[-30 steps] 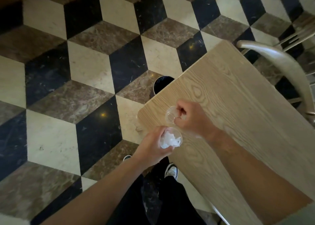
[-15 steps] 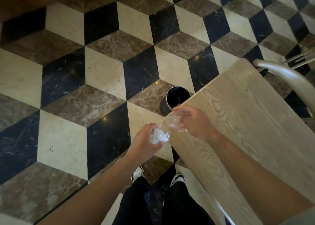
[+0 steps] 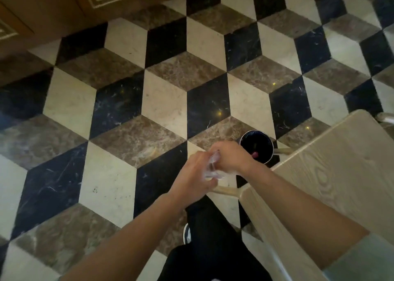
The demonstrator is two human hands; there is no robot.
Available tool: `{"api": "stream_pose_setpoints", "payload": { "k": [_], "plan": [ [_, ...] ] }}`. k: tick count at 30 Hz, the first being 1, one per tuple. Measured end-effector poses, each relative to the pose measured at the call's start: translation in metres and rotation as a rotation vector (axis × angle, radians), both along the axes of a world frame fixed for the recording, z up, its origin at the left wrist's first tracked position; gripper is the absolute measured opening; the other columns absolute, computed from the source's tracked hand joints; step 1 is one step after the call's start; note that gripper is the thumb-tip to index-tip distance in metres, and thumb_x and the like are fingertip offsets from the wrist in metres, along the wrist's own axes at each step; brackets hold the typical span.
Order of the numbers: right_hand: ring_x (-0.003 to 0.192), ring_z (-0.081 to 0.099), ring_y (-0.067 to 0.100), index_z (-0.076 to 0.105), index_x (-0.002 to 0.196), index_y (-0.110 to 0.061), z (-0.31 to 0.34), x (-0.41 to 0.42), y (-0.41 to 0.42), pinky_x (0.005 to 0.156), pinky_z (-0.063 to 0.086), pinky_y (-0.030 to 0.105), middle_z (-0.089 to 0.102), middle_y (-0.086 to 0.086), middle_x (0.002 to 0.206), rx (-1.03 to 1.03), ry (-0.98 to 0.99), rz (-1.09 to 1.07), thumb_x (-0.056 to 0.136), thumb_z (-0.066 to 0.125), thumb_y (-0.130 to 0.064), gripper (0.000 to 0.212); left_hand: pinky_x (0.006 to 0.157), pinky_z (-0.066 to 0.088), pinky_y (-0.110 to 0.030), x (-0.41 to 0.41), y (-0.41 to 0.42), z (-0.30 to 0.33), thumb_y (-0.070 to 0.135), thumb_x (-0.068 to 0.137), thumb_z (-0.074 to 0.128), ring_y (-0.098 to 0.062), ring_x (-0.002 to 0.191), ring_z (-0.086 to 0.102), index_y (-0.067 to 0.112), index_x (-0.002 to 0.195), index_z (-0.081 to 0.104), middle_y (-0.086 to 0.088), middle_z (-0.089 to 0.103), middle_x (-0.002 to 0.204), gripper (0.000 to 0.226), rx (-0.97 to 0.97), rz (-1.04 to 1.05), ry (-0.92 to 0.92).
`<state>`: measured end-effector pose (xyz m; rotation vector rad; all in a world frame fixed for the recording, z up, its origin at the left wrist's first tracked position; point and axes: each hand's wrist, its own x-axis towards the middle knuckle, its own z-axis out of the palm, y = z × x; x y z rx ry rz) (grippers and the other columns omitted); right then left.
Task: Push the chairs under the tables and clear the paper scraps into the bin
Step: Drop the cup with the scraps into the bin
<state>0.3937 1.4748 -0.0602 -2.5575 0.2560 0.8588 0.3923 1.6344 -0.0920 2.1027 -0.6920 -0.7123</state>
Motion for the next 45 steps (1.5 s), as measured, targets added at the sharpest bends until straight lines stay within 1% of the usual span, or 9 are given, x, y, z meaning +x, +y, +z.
{"api": "stream_pose_setpoints", "payload": {
  "k": [4,9,17,19,25,30,36,41,45],
  "plan": [
    [0.065,0.063,0.022,0.058,0.062,-0.021,-0.029,0.049,-0.006,0.061,0.05,0.033,0.064,-0.001,0.067,-0.068,-0.054,-0.147,0.079,0.06,-0.019,0.017,0.095,0.043,-0.026,0.059,-0.021,-0.006,0.03,0.079,0.077,-0.012,0.112,0.05,0.02,0.134,0.05,0.009,0.052,0.117,0.063,0.084,-0.063,-0.07],
    [0.065,0.064,0.024,0.069,0.074,-0.019,-0.038,0.118,-0.037,0.055,0.045,0.03,0.069,0.002,0.072,-0.007,-0.088,-0.425,0.085,0.056,-0.019,0.017,0.097,0.046,-0.028,0.149,-0.06,-0.006,0.025,0.077,0.08,-0.011,0.111,0.051,0.021,0.131,0.055,0.011,0.054,0.117,0.06,0.125,-0.168,-0.112],
    [0.106,0.066,0.021,0.07,0.113,-0.013,0.016,0.165,-0.156,0.091,0.053,0.031,0.07,0.003,0.111,0.142,-0.118,-0.69,0.095,0.06,-0.025,0.024,0.08,0.047,-0.021,0.233,-0.183,0.022,0.024,0.075,0.084,-0.014,0.103,0.059,0.026,0.129,0.056,0.006,0.056,0.116,0.061,0.019,-0.284,-0.092],
    [0.108,0.065,0.021,0.067,0.119,-0.015,0.027,0.157,-0.186,0.087,0.051,0.028,0.068,0.003,0.115,0.212,-0.157,-0.889,0.094,0.063,-0.023,0.027,0.081,0.045,-0.019,0.244,-0.218,0.024,0.025,0.077,0.085,-0.015,0.107,0.056,0.023,0.131,0.056,0.002,0.054,0.121,0.062,-0.02,-0.39,-0.112],
    [0.069,0.072,0.02,0.07,0.092,-0.015,0.04,0.121,-0.223,0.068,0.064,0.037,0.071,-0.002,0.084,0.162,-0.232,-1.367,0.09,0.065,-0.013,0.006,0.098,0.052,-0.03,0.254,-0.295,0.024,0.044,0.08,0.081,-0.014,0.122,0.052,0.027,0.143,0.043,0.002,0.052,0.136,0.076,-0.082,-0.662,-0.094],
    [0.076,0.072,0.015,0.077,0.094,-0.02,0.057,0.081,-0.232,0.073,0.061,0.035,0.076,-0.002,0.084,0.064,-0.307,-1.746,0.083,0.066,-0.018,0.015,0.097,0.049,-0.035,0.245,-0.352,0.03,0.042,0.078,0.082,-0.019,0.12,0.053,0.02,0.145,0.04,-0.004,0.053,0.131,0.082,-0.062,-0.993,-0.054],
    [0.052,0.066,0.016,0.067,0.08,-0.02,0.059,0.034,-0.213,0.045,0.05,0.025,0.071,0.003,0.07,0.031,-0.327,-2.067,0.089,0.058,-0.025,0.014,0.089,0.051,-0.029,0.21,-0.403,0.04,0.03,0.074,0.084,-0.018,0.104,0.059,0.018,0.139,0.048,0.001,0.057,0.122,0.075,0.02,-1.305,-0.019],
    [0.077,0.069,0.03,0.058,0.076,-0.021,0.044,0.011,-0.209,0.066,0.054,0.035,0.068,0.006,0.077,-0.026,-0.369,-2.25,0.086,0.057,-0.019,0.011,0.091,0.044,-0.027,0.202,-0.447,0.05,0.023,0.079,0.082,-0.016,0.113,0.055,0.022,0.146,0.042,-0.001,0.055,0.126,0.078,0.195,-1.495,-0.121],
    [0.073,0.07,0.029,0.056,0.07,-0.017,0.031,0.015,-0.209,0.066,0.057,0.037,0.065,0.004,0.072,0.046,-0.377,-2.391,0.083,0.06,-0.013,0.014,0.091,0.046,-0.032,0.209,-0.484,0.048,0.023,0.087,0.072,-0.019,0.114,0.055,0.021,0.143,0.045,-0.002,0.055,0.125,0.062,0.303,-1.469,-0.179]
  ]
}}
